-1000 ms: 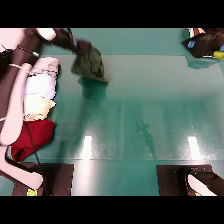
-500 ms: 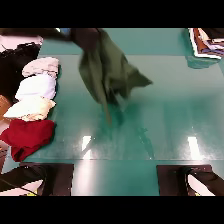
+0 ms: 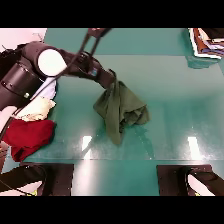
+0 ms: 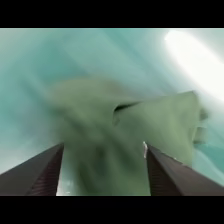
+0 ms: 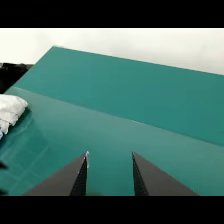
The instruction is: Fold the shirts.
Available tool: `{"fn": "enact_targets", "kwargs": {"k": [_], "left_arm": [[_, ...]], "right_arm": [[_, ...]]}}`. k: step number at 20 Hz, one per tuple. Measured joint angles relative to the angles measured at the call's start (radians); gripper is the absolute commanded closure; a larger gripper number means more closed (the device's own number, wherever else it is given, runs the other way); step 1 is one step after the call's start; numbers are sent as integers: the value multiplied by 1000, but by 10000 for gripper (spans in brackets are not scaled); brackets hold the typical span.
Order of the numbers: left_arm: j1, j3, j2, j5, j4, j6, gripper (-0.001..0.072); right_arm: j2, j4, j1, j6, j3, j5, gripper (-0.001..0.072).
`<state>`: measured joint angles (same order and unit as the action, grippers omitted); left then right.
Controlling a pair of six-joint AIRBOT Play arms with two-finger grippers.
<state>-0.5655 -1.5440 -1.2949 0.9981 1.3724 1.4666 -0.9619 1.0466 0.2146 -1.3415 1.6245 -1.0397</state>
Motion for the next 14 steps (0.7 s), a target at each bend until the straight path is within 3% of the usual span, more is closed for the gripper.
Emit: {"fn": "enact_targets", "kwargs": {"k": [5,10,11,14], "left_arm": [[173,52,10,153,-90,19,117],[198,308,104,230,-224,20,118],[198,360,124,231,-274,13,202],[175,492,175,237,-362,-2,219]], "right_arm": [[0,0,0,0,0,-35,397],[1,0,0,0,0,-46,397],[1,0,0,0,0,-47,397],[1,0,0,0,0,-49,397]]}}
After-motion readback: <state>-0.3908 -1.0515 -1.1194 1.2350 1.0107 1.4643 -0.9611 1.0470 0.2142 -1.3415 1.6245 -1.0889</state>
